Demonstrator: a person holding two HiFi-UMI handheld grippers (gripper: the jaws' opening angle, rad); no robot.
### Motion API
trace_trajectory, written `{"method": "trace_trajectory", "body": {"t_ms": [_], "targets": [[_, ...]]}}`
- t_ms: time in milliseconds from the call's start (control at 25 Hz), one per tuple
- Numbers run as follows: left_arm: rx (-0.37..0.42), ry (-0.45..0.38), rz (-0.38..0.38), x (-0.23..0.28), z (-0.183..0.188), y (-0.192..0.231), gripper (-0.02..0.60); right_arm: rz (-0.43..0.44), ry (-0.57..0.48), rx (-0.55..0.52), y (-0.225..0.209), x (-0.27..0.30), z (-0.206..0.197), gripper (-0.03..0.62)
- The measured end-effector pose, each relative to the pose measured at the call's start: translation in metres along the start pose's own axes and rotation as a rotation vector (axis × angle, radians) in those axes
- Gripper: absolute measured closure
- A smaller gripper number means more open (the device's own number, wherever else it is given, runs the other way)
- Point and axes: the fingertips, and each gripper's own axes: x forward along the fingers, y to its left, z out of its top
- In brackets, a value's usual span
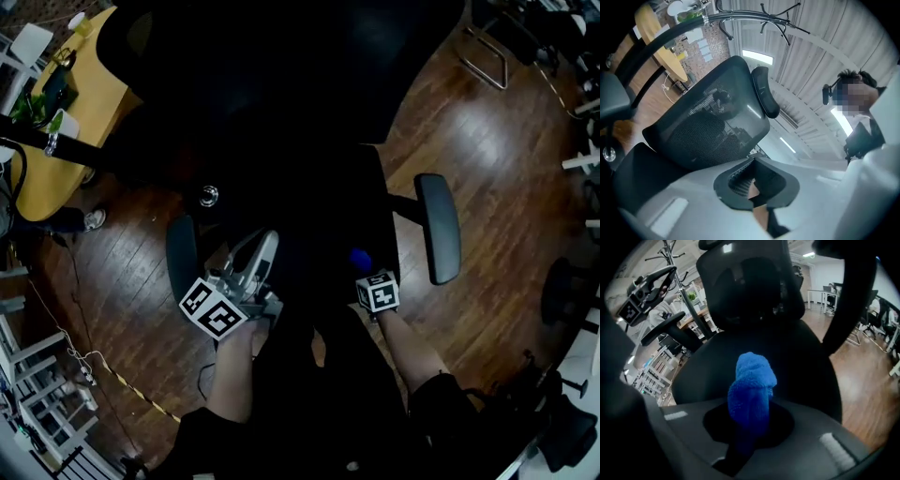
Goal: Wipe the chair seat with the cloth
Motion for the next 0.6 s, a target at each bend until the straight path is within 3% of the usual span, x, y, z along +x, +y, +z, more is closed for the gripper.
{"method": "trace_trajectory", "body": {"t_ms": [200,480,600], "targets": [[0.004,0.041,-0.032,0.021,-0.013,-0.010,0.581,-0.066,-0.035,0.037,-0.046,-0.030,-0.004,0.557],[0.008,0.030,-0.030,0.020,-0.007,-0.012,0.581,-0.118,-0.011,0.050,-0.053,-0.031,-0.008,0.557],[0.000,-0.004,-0.040,0.019,0.011,-0.013,0.581,-0.109,-0.066,0.020,-0.040,-0.040,0.026,0.557]]}}
